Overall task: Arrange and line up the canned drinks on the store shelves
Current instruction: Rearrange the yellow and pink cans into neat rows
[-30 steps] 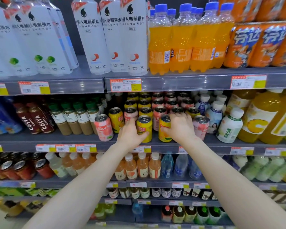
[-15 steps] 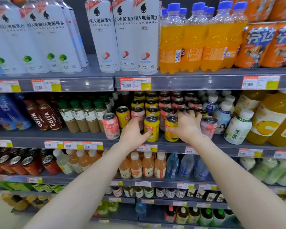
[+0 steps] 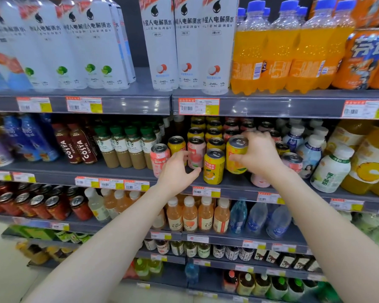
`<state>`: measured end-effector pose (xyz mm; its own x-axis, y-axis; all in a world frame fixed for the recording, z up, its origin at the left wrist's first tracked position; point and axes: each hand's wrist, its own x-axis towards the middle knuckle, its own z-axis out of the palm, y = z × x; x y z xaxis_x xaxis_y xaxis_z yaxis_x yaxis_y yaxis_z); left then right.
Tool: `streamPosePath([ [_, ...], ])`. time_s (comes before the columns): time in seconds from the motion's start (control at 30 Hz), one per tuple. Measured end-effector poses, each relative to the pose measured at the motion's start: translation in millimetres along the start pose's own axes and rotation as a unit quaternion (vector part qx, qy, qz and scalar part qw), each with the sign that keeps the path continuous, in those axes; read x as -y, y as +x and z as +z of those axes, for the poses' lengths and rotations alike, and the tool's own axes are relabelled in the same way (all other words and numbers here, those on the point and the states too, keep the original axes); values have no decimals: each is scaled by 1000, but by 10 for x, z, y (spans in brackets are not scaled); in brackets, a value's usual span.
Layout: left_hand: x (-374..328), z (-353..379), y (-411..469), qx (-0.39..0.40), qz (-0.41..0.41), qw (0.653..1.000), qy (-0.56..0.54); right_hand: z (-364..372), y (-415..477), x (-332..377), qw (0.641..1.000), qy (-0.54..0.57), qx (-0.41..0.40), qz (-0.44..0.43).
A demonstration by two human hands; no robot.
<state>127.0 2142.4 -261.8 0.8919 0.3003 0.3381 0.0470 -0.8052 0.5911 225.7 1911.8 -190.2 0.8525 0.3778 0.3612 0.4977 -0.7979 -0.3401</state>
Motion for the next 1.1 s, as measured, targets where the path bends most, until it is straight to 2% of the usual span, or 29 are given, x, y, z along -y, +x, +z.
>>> streamPosePath([
  [0.2, 14, -133, -49, -6, 5, 1000, -8, -335, -44, 247, 999, 20, -8, -48],
  [0.43, 24, -274, -87, 14, 23, 998, -49, -408, -38, 666, 986, 93, 60, -122],
  [0.63, 106, -401, -136, 50, 35, 994, -95, -100, 91, 973, 980, 132, 94, -117],
  [0.8, 212, -445, -154, 14, 6, 992, -126, 109, 121, 1138, 971, 172, 119, -113],
  [0.97, 267, -313, -130, 16, -28, 986, -161, 326, 145, 1192, 973, 148, 135, -111],
  [1.1, 278, -101, -108, -15, -57, 985, -163, 488, 189, 1148, 976, 133, 150, -89],
])
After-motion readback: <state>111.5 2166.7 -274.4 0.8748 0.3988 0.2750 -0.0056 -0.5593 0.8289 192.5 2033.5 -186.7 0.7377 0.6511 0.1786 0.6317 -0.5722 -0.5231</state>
